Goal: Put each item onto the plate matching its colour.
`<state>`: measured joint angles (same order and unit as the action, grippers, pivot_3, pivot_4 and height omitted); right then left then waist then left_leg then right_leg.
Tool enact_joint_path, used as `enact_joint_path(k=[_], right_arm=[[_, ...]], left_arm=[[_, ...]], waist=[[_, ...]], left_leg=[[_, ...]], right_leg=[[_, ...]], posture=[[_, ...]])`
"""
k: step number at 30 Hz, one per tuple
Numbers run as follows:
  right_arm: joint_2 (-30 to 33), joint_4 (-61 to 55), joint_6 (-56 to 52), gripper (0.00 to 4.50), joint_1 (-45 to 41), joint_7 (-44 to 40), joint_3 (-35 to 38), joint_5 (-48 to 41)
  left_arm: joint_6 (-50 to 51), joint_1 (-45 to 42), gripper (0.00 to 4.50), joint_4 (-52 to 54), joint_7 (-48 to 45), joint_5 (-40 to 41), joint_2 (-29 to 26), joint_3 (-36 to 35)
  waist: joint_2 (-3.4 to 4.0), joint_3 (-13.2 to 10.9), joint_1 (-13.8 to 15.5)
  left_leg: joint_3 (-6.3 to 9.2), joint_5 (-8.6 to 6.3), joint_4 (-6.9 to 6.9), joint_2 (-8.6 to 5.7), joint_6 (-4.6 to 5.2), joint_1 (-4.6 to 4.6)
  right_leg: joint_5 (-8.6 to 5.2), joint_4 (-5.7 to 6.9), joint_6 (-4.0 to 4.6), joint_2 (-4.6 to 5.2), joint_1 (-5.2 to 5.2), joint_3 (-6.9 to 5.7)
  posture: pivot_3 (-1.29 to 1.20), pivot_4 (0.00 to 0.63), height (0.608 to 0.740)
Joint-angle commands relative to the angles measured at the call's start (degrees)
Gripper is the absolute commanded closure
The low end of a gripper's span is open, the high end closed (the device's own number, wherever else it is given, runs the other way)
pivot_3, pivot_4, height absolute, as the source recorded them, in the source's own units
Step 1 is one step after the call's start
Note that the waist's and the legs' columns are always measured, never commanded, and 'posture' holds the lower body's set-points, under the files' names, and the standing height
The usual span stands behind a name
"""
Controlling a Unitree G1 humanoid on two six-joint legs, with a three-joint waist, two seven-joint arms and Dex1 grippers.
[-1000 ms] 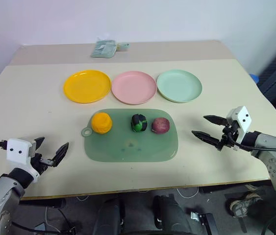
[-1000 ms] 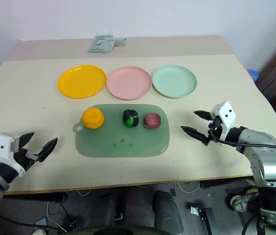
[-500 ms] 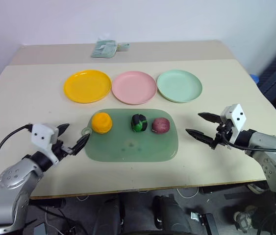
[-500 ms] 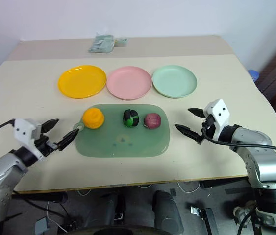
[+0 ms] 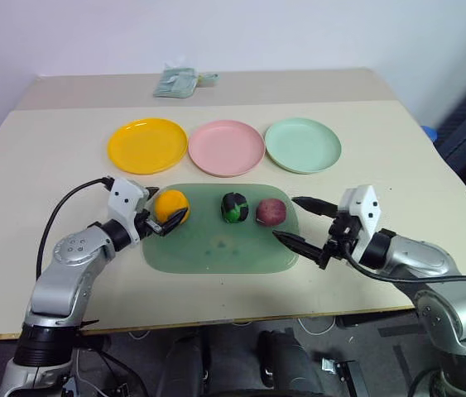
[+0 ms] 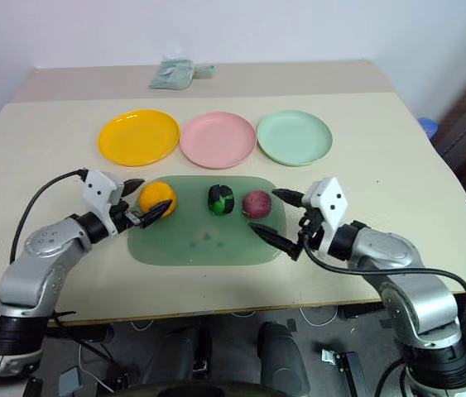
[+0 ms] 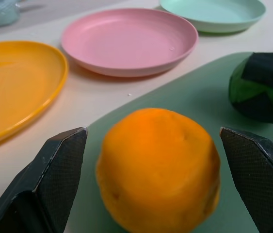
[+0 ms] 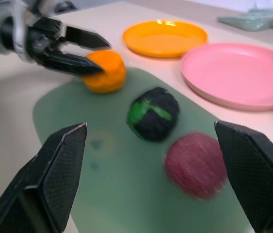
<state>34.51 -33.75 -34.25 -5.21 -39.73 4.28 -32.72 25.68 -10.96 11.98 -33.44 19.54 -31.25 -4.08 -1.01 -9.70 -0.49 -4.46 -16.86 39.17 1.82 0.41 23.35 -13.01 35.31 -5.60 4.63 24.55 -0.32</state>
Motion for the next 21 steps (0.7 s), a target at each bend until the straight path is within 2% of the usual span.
enact_joint_path(k=[1, 7, 9, 12, 18, 21], right_arm=[[-0.76, -3.96, -0.32, 0.21, 0.74, 1.56, -0.50, -1.17], [-1.24, -5.51, -0.10, 0.21, 2.06, 3.16, -2.23, -0.48], [-1.26, -5.89, -0.20, 0.00, 2.19, 3.53, -2.36, -0.79], [-1.20, -5.98, -0.19, 0.00, 2.10, 3.91, -2.54, -1.05], [-1.77, -4.58, 0.41, 0.00, 0.10, 4.11, -3.32, -0.68], [-2.72, -3.54, 0.87, 0.00, -1.50, 4.21, -4.29, -0.14]], left_arm=[[0.74, -1.58, 0.00, -0.25, -0.07, -0.68, 0.29, 0.95], [1.64, -2.35, 0.00, -1.06, -0.79, -1.22, 0.02, 1.63], [1.65, -2.47, 0.55, -1.28, -1.09, -1.08, 0.11, 1.54], [1.27, -2.47, 1.26, -1.37, -1.01, -1.11, 0.41, 1.17], [-0.33, -6.28, 1.26, -3.69, 3.50, -1.93, 3.52, -1.02], [-0.18, -13.89, 1.26, -10.48, 13.89, -6.50, 6.97, -2.09]], waist=[[0.00, 0.00, -0.03], [0.00, 0.00, -0.09], [0.00, 0.00, -0.08], [0.00, 0.00, -0.07], [-0.01, 0.00, 0.04], [-0.04, -0.01, 0.22]], left_leg=[[0.00, 0.00, 0.00, -0.01, 0.00, 0.00], [-0.01, 0.00, 0.00, 0.00, 0.00, -0.01], [0.00, 0.00, 0.00, 0.00, 0.00, -0.01], [0.00, 0.00, 0.00, 0.00, 0.00, -0.01], [0.01, 0.00, 0.02, -0.02, 0.00, -0.01], [0.01, 0.01, 0.05, -0.08, 0.00, -0.01]], right_leg=[[0.00, 0.00, 0.00, 0.00, 0.00, 0.00], [0.00, 0.01, 0.00, 0.00, 0.00, 0.00], [0.00, 0.02, 0.00, -0.01, 0.00, 0.00], [0.00, 0.02, 0.00, -0.01, 0.00, 0.00], [0.01, 0.03, -0.02, -0.01, 0.00, 0.00], [0.09, 0.05, -0.16, -0.02, -0.01, 0.00]], posture=[[0.00, 0.150, 0.740], [0.00, 0.150, 0.740], [0.00, 0.150, 0.740], [0.00, 0.150, 0.740], [0.00, 0.150, 0.740], [0.00, 0.150, 0.740]])
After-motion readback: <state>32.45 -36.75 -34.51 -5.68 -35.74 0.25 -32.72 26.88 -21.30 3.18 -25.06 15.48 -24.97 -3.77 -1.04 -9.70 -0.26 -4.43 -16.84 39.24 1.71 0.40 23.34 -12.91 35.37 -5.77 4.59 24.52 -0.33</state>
